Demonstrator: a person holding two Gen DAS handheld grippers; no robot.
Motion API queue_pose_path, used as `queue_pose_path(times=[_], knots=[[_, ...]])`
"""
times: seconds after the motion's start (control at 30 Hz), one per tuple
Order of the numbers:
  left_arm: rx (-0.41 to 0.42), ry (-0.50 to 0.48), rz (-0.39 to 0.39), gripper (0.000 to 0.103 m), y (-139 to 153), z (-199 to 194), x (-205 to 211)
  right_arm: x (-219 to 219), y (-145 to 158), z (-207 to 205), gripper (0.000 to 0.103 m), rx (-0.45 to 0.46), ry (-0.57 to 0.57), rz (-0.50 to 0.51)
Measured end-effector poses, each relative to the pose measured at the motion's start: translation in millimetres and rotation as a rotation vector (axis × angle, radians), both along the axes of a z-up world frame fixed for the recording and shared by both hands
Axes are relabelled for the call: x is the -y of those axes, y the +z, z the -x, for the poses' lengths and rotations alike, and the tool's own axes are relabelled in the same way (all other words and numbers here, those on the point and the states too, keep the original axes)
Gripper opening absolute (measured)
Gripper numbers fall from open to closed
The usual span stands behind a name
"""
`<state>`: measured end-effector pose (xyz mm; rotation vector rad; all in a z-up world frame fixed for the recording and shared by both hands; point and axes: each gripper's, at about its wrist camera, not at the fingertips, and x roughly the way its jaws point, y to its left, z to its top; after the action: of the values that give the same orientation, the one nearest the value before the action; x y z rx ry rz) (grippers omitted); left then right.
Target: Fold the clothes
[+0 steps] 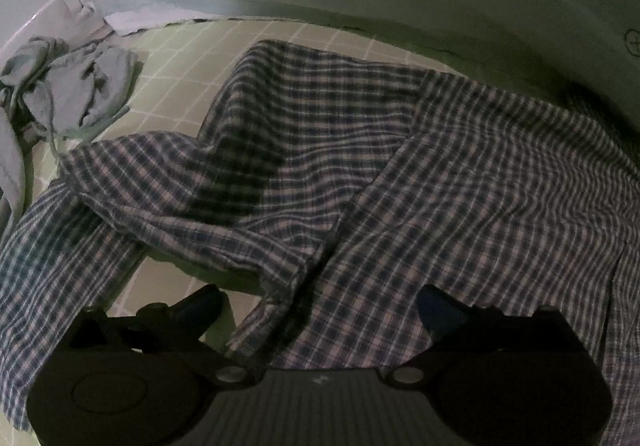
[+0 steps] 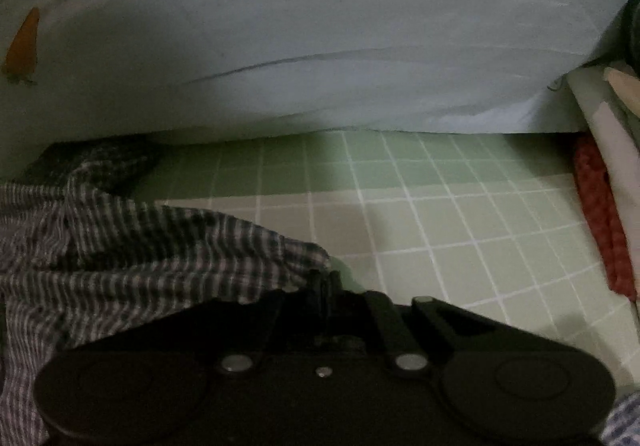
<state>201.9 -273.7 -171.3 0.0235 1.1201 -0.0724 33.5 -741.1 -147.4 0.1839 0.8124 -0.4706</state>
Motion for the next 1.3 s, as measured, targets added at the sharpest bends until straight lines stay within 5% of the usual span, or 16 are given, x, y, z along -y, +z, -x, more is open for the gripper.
queue_pose_path(times=[0.03, 0.1, 0.17, 0.4, 0.63, 0.73, 0.77, 0.83, 0.9, 1.3], knots=[[-0.002, 0.005, 0.003, 0.103, 0.6, -0.1, -0.9, -0.6, 3.9, 4.7, 0.026, 0.012, -0.021, -0.002], [0.01, 0.005, 0.013, 0.103, 7.7, 6.6, -4.1, -1.8, 11.7, 14.2, 0.062, 0.035, -0.064, -0.007], [0.022, -0.006, 0.023, 0.103, 14.8, 18.3, -6.1, -11.5, 12.9, 34.4, 0.072, 0.038, -0.08, -0.018], [0.04, -0.095, 0.053, 0.103, 34.3, 82.8, -3.2, -55.0, 9.8, 117.1, 0.087, 0.028, -0.107, -0.062], [0.035, -0.179, 0.079, 0.103, 45.3, 150.7, -2.8, -91.6, -3.9, 204.6, 0.087, -0.041, -0.125, -0.097], [0.024, -0.206, 0.075, 0.103, 45.3, 179.0, -3.5, -101.1, -6.8, 235.4, 0.081, -0.048, -0.12, -0.111], [0.024, -0.212, 0.074, 0.103, 45.8, 188.4, -3.5, -103.2, -6.3, 242.6, 0.071, -0.046, -0.106, -0.104], [0.03, -0.213, 0.074, 0.103, 47.3, 205.6, -3.6, -106.1, -4.6, 255.5, 0.042, -0.038, -0.072, -0.099], [0.036, -0.213, 0.075, 0.103, 49.0, 222.5, -3.5, -105.0, -1.0, 263.8, 0.002, -0.022, -0.021, -0.119], [0.003, -0.157, 0.079, 0.103, 39.9, 314.4, -2.0, -115.8, 6.2, 318.7, 0.001, -0.036, 0.153, -0.181]])
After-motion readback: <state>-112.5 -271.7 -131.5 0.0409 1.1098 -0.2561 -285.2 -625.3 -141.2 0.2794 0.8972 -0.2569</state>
